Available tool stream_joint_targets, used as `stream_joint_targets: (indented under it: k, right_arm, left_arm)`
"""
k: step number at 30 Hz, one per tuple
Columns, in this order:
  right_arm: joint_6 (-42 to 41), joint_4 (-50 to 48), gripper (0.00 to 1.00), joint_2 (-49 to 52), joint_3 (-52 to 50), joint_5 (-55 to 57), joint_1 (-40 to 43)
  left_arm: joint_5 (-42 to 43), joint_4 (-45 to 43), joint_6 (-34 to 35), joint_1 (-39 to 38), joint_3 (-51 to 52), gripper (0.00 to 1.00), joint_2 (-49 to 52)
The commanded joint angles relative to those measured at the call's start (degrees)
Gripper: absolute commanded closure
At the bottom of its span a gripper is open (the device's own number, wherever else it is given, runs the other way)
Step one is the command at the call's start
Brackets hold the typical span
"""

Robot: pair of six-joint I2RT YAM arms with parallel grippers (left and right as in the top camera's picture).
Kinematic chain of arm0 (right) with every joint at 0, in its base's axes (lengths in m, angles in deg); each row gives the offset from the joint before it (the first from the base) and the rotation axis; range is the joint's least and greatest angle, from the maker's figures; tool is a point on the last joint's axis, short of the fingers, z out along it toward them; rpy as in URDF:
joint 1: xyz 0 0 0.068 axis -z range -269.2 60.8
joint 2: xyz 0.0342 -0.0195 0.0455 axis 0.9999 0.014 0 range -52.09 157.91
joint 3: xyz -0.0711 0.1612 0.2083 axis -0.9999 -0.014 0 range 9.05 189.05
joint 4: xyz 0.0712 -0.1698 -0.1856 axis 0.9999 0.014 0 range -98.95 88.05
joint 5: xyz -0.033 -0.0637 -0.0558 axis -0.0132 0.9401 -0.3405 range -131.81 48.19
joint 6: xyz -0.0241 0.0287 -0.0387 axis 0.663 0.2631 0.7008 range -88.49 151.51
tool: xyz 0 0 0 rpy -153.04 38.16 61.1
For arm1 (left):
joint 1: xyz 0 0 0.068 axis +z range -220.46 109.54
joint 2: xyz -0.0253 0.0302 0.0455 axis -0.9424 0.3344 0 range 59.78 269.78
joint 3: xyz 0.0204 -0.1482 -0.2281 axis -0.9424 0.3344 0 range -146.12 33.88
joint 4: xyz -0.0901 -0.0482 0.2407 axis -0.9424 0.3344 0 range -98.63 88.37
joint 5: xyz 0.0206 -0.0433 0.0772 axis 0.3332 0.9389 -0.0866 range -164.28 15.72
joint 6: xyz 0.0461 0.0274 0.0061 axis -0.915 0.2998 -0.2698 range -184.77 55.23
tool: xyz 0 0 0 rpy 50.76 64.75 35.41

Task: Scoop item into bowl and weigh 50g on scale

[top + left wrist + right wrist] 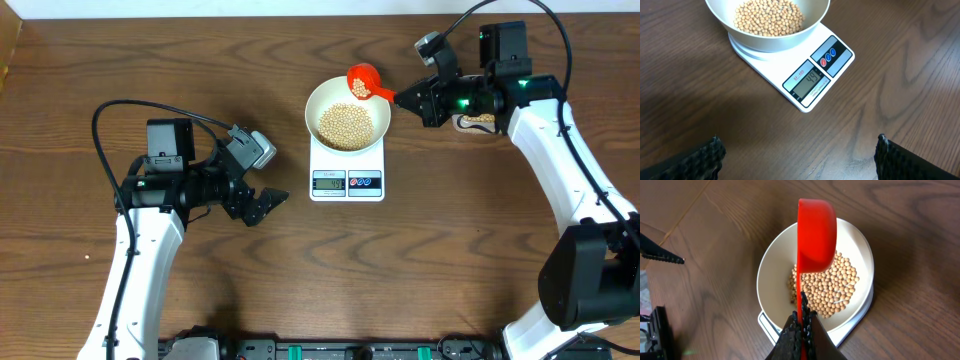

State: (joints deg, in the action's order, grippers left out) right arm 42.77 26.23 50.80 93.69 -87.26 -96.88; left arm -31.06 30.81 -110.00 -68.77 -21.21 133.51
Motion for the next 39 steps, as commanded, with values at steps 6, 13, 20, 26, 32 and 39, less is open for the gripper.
stream_joint_targets:
  k: [6, 13, 20, 26, 32, 39]
  right_arm:
    - [-0.74, -0.46, 0.99, -1.31, 0.87, -1.73, 0.15]
    - [-1.25, -1.46, 0.99, -1.31, 0.87, -2.99, 0.48]
    - [-1.62, -1.70, 0.99, -1.31, 0.87, -6.14, 1.66]
    - [-1.62, -1.64, 0.99, -1.31, 0.87, -6.16, 2.23]
    - [-1.44, -1.64, 0.99, -1.31, 0.87, -6.12, 2.23]
    - [0.57, -1.68, 0.99, -1.31, 0.87, -5.03, 1.95]
  left_arm:
    - [0.92, 0.17, 0.04, -0.17, 0.11, 0.02, -0.09]
    - [0.92, 0.17, 0.04, -0.17, 0.11, 0.02, -0.09]
    - [0.92, 0.17, 0.04, -0.17, 0.11, 0.02, -0.09]
    - [0.92, 0.17, 0.04, -0.17, 0.11, 0.02, -0.09]
    - [0.92, 0.17, 0.04, -0.17, 0.11, 0.02, -0.09]
    - [0.92, 0.17, 0.04, -0.17, 0.11, 0.02, -0.09]
